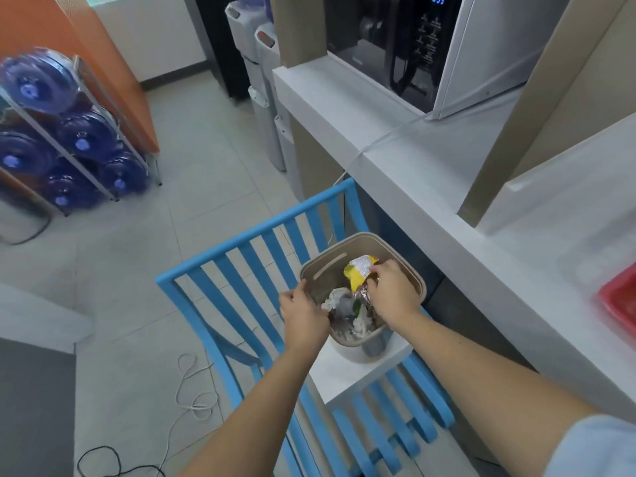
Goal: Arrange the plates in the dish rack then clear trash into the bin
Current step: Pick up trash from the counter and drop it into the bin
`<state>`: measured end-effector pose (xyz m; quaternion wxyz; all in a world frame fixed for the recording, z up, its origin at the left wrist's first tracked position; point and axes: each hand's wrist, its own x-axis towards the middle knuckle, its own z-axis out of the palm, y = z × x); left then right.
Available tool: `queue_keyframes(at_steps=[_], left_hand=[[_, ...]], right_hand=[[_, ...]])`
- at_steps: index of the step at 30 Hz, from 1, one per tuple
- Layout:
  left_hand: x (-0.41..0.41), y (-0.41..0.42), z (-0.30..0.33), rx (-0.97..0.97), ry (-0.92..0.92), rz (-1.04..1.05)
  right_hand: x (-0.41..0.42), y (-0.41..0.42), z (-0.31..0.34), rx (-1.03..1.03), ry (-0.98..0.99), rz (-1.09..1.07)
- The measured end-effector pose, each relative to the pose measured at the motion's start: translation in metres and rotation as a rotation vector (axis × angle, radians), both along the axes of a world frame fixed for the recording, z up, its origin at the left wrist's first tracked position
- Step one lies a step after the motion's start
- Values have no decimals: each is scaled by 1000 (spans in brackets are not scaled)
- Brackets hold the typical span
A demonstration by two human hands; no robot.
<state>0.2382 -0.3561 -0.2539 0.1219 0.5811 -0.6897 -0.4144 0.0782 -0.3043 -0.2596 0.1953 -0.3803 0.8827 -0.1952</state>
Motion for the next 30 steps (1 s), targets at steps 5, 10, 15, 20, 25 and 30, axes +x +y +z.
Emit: queue_keyframes(at_steps=[5, 10, 15, 20, 25, 30], left_hand=[[4, -3, -1, 4, -37, -21], [8, 0, 6, -9, -110, -77], [6, 7, 22, -37, -217, -132], [-23, 36, 49, -109, -145, -195], [-69, 106, 122, -234, 129, -268], [-101, 176, 193, -393, 367, -422]], right_hand=[[1, 8, 6, 354, 10, 221], [-4, 26, 31, 93, -92, 160], [-13, 60, 65, -26, -122, 148], [-23, 118, 120, -29, 78, 224], [-34, 187, 176, -30, 262, 208], [-38, 258, 232, -145, 460, 169]])
